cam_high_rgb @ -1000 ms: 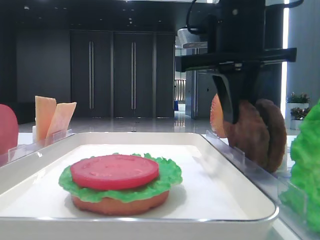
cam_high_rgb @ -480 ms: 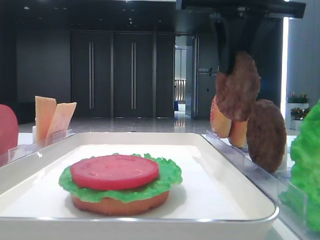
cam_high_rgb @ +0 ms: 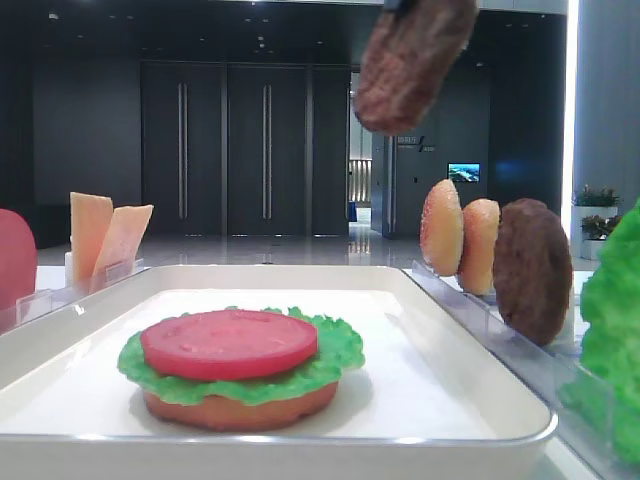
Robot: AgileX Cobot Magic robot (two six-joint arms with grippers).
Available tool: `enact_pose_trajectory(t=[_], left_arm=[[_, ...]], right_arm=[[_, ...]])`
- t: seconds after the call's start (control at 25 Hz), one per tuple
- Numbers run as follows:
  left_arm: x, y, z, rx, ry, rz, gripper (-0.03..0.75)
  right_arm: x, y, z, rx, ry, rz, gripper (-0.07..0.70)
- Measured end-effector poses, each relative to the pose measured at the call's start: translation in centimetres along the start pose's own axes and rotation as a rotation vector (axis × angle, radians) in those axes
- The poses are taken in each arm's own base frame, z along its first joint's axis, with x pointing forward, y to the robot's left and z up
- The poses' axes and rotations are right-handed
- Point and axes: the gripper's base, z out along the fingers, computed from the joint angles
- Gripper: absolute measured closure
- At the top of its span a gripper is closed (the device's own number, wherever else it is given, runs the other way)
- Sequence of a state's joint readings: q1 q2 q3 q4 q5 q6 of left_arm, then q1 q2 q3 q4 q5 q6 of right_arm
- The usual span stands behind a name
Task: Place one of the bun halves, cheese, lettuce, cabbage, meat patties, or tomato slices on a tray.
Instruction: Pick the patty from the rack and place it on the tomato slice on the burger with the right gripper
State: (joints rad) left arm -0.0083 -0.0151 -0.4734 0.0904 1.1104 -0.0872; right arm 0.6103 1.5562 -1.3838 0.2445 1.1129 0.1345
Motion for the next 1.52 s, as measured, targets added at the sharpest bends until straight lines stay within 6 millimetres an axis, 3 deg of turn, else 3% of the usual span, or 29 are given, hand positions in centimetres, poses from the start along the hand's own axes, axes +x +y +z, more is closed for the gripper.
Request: enact_pose_trajectory(t=[0.2, 0.36, 0.84, 1.52], left_arm=[[0.0, 0.0, 0.0, 0.0, 0.0, 0.0, 0.199], [0.0, 0.0, 0.0, 0.0, 0.0, 0.0, 0.199], [0.0, 0.0, 0.0, 0.0, 0.0, 0.0, 0.199], [0.0, 0.0, 0.0, 0.0, 0.0, 0.0, 0.199]], right_arm=[[0.6, 2.6, 0.0, -0.184, 0.027, -0.079, 0.51], [0.7, 3.6, 0.6, -0.225, 0.039, -0.121, 0.51], [-0.3, 4.8, 8.0, -0.346, 0.154, -0.146, 0.509], [-1.1, 4.5, 12.9, -0.387, 0.154, -0.16, 0.507]])
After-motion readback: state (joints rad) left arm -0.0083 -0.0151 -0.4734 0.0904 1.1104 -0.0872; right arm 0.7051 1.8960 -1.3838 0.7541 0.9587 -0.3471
